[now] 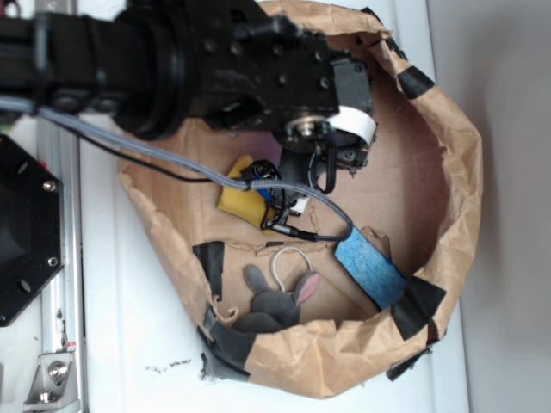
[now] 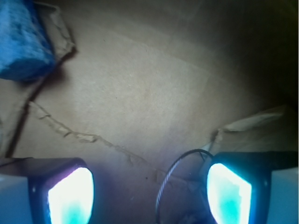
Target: Grab the silver keys.
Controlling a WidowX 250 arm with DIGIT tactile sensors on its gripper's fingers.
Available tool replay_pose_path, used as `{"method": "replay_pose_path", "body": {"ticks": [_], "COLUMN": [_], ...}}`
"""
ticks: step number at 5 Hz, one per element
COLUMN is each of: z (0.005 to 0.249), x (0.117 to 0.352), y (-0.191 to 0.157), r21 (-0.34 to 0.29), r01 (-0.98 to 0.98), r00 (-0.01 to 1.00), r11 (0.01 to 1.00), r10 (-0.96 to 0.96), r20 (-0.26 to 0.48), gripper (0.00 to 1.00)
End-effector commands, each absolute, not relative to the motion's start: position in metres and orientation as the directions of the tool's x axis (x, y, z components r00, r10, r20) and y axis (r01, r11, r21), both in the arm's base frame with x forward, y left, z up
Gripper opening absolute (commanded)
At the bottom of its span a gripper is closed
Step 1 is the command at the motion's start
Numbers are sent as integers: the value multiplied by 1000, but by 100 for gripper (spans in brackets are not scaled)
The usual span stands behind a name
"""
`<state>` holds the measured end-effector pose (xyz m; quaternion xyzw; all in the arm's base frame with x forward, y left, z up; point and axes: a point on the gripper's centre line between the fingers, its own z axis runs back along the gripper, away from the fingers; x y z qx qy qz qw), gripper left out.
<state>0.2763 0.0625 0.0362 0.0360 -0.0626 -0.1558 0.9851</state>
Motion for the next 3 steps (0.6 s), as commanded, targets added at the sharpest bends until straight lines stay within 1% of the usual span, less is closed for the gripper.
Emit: {"method": "replay_pose_path", "body": {"ticks": [1, 3], "z": [45, 37], "x": [281, 283], "y": [69, 69], "r21": [105, 122], "r01": [268, 258], "r00": [949, 953], "r11": [958, 958], "r10": [-281, -273], "r20": [145, 128], "gripper": [100, 100]}}
